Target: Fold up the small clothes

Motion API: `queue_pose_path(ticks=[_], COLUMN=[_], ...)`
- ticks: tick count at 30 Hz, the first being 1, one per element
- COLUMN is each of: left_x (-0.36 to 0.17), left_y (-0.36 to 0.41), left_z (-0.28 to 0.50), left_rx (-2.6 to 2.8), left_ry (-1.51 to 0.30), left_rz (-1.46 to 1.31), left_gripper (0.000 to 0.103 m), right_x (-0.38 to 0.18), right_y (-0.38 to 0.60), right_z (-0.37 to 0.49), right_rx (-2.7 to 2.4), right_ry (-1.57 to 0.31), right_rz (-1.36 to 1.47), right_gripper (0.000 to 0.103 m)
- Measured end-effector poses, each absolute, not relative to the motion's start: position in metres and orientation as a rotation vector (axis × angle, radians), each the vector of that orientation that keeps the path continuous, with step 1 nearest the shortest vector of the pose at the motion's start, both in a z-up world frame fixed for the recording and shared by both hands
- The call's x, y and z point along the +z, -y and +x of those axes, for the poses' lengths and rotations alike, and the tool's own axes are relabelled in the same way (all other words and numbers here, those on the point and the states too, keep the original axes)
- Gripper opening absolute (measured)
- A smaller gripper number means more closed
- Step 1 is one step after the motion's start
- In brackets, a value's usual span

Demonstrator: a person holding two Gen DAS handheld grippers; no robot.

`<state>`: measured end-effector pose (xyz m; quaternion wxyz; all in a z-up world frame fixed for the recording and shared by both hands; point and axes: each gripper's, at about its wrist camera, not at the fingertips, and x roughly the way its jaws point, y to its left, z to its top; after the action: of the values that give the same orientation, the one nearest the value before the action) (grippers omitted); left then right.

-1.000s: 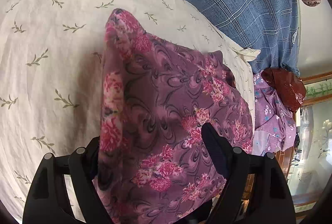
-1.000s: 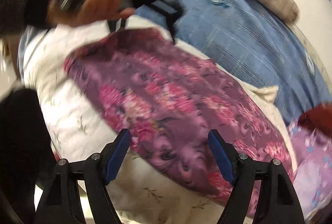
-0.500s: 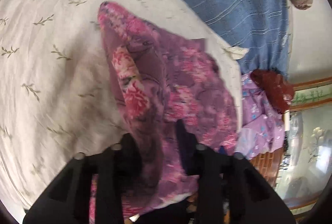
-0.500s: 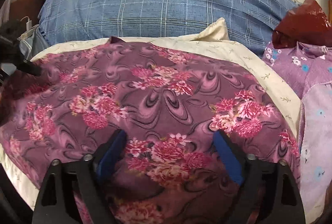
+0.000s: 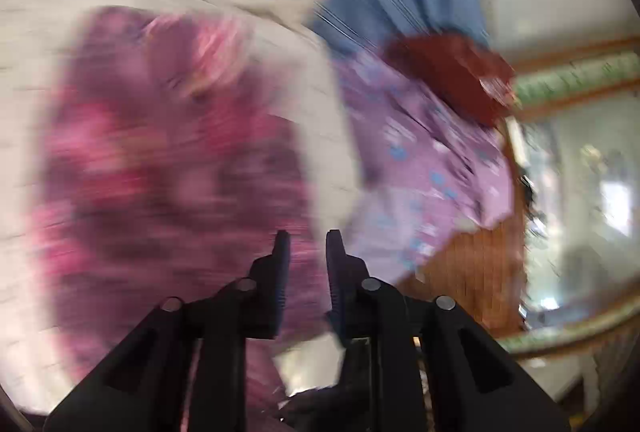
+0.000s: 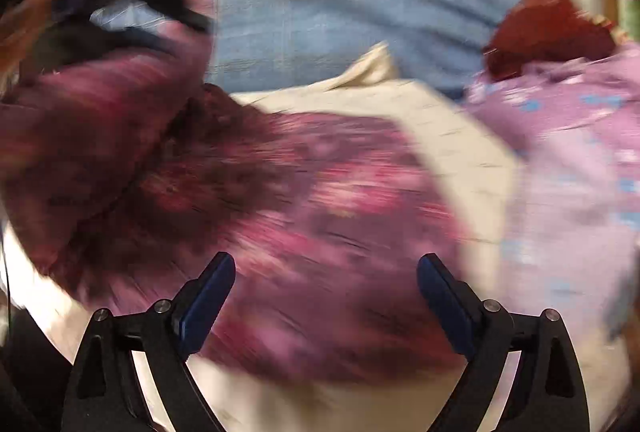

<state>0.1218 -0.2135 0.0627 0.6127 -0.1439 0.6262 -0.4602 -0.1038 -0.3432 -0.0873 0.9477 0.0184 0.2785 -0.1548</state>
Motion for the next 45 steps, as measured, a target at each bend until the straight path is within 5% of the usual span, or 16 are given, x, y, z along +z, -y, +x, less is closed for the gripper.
queue_pose_path(ticks=[4,8,12,13,19,31,45], left_x=[0.055,0.074,0.095,0.097,0.086,0.028,0.002], left_y=[0.288,0.268,0.214,0.203,0.19,0.301,0.344], left_z=[0.098,0.099,0.127,0.136,0.171,0.168,0.131], left_rx=[-1.042,-1.02,-0.856,-0.824,-0.743,-0.686,-0.652], left_ry=[-1.436,-1.329,-1.172,-1.155,-1.203,-1.335,-1.33], left_rz=[-0.068,-0.037,0.12,0.161,0.412,0.836,0.931], left_gripper=[0.013,0.014,0.058,0.06,0.06,0.06,0.061], right_x=[-0.097,-0.096,-0.075,-0.07,-0.053,-0.096,-0.098], right_y=[0.382,0.407,0.41,0.408,0.375,0.343,0.337], right_z=[-0.147,-0.173,-0.181,-0.179,-0.138,-0.075,-0.063], right_rx=[-0.444,-0.475,-0.365,-0.325,0.034,0.216,0.282], right_ry=[-0.597,-0.586,-0.49,-0.471,-0.447,-0.621,-0.618], right_rz=[0.078,0.167,0.229,0.242,0.321,0.523,0.544], right_gripper=[0.093,0.093,0.093,0.093,0.094,0.094,0.09])
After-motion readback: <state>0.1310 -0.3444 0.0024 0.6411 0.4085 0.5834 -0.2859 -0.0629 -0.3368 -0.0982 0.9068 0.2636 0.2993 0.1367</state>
